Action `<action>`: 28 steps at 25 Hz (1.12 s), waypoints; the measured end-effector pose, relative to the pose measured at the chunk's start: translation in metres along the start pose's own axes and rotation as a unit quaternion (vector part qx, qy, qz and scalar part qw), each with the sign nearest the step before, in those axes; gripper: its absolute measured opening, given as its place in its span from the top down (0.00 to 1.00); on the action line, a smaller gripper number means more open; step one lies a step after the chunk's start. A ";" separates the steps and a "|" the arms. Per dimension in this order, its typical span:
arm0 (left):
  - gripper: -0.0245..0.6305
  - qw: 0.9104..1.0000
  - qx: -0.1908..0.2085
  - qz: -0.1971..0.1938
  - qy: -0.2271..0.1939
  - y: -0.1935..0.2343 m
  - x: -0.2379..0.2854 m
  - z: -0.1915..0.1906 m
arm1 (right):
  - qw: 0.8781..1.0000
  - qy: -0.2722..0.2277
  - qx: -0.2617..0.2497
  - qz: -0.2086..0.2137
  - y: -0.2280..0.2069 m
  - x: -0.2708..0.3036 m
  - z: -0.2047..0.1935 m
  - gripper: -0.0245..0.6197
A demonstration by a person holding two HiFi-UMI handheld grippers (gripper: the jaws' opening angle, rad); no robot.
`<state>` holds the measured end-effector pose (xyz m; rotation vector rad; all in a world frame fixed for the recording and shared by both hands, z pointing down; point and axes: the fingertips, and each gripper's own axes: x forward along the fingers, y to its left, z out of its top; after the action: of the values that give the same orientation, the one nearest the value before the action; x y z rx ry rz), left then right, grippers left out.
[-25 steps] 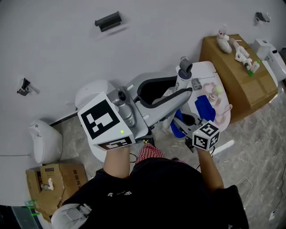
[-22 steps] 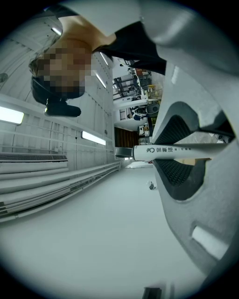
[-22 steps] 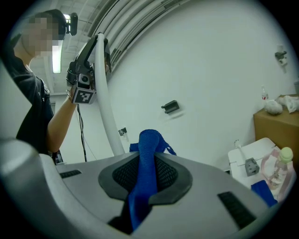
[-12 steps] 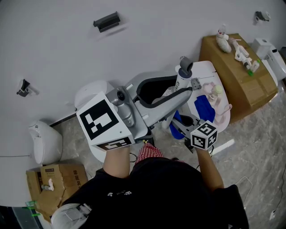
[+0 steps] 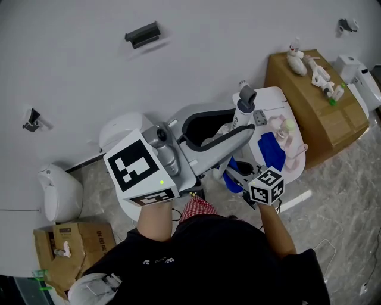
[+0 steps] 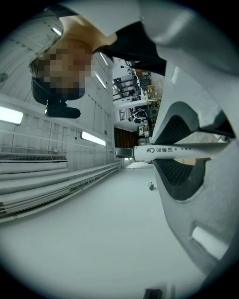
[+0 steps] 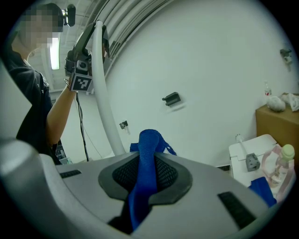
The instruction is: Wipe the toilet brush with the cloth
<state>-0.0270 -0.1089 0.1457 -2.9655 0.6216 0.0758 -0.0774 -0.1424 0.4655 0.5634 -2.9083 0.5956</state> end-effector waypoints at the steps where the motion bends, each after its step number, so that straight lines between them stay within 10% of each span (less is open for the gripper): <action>1: 0.81 1.000 0.000 -0.001 -0.001 0.000 0.000 0.001 | 1.000 0.002 0.000 -0.001 0.000 0.000 0.000 0.86; 15: 0.81 1.000 0.001 0.007 0.005 0.003 -0.001 -0.002 | 1.000 -0.014 0.009 -0.025 -0.013 -0.008 0.006 0.86; 28: 0.81 1.000 -0.004 0.023 0.006 0.007 -0.001 -0.005 | 0.986 -0.127 0.005 -0.109 -0.034 -0.063 0.069 0.86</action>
<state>-0.0310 -0.1153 0.1500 -2.9609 0.6931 0.0645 -0.0094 -0.1777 0.4025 1.0122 -3.0139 0.5446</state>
